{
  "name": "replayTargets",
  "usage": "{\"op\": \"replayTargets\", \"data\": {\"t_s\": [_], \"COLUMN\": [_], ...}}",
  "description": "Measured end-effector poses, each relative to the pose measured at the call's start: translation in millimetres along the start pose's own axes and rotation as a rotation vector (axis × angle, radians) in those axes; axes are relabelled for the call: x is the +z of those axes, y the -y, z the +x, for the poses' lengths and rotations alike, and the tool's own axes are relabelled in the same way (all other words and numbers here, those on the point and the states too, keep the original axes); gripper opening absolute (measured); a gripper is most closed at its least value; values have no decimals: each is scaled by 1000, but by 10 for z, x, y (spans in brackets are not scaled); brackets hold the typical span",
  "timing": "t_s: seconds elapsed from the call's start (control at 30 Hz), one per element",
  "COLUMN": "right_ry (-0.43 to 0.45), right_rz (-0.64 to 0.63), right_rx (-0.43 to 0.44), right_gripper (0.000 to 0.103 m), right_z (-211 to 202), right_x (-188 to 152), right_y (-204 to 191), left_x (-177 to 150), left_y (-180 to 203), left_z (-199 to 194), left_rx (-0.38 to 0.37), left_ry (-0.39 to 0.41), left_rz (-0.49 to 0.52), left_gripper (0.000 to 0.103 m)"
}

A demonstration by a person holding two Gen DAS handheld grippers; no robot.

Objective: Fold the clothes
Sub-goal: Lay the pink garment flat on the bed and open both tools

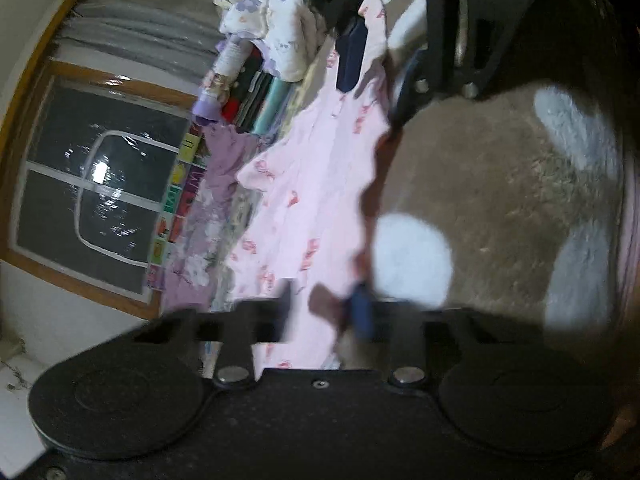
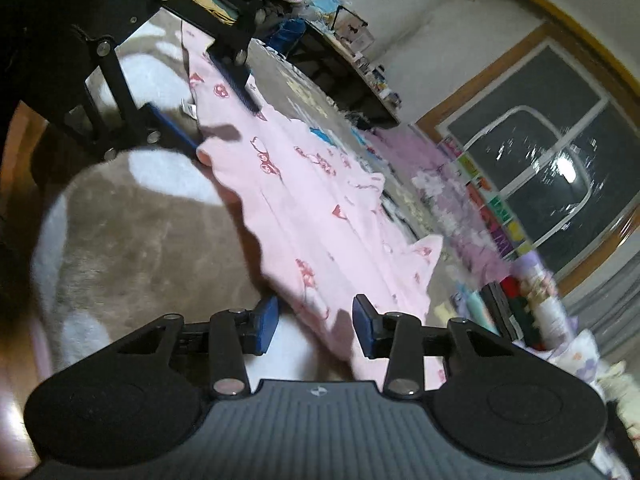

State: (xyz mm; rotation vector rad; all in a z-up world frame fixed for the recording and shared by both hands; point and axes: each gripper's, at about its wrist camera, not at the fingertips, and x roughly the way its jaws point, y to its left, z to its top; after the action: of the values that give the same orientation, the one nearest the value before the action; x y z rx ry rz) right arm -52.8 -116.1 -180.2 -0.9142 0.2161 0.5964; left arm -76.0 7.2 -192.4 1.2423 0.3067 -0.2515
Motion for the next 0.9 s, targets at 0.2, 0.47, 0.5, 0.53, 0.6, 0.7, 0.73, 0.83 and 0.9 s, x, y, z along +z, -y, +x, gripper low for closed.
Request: {"op": "replayTargets", "data": {"t_s": [0.2, 0.47, 0.5, 0.53, 0.6, 0.7, 0.73, 0.83, 0.9], "right_ry": [-7, 12, 42, 61, 98, 147, 152, 139, 135], "right_rz": [35, -14, 15, 49, 117, 251, 288, 303, 287], "right_rx": [86, 80, 94, 104, 126, 163, 164, 156, 173], "right_gripper": [11, 26, 36, 40, 42, 41, 41, 41, 41], "right_z": [-130, -286, -335, -367, -431, -417, -385, -294, -242], "right_x": [14, 81, 99, 110, 131, 146, 143, 149, 162], "right_y": [46, -56, -12, 32, 120, 272, 317, 316, 270], "left_x": [33, 9, -37, -84, -188, -310, -340, -413, -421], "left_y": [-96, -388, -512, -603, -794, -903, -902, -740, -580], "left_z": [-90, -241, -269, -268, -234, -208, -219, -262, -244], "left_rx": [-101, -254, -273, -263, -236, -189, -179, -141, -94], "left_ry": [-7, -2, 9, 16, 3, -30, -37, -86, -118], "left_rz": [-55, -229, -309, -376, -505, -609, -607, -475, -337], "left_gripper": [5, 31, 50, 54, 54, 51, 51, 51, 49]}}
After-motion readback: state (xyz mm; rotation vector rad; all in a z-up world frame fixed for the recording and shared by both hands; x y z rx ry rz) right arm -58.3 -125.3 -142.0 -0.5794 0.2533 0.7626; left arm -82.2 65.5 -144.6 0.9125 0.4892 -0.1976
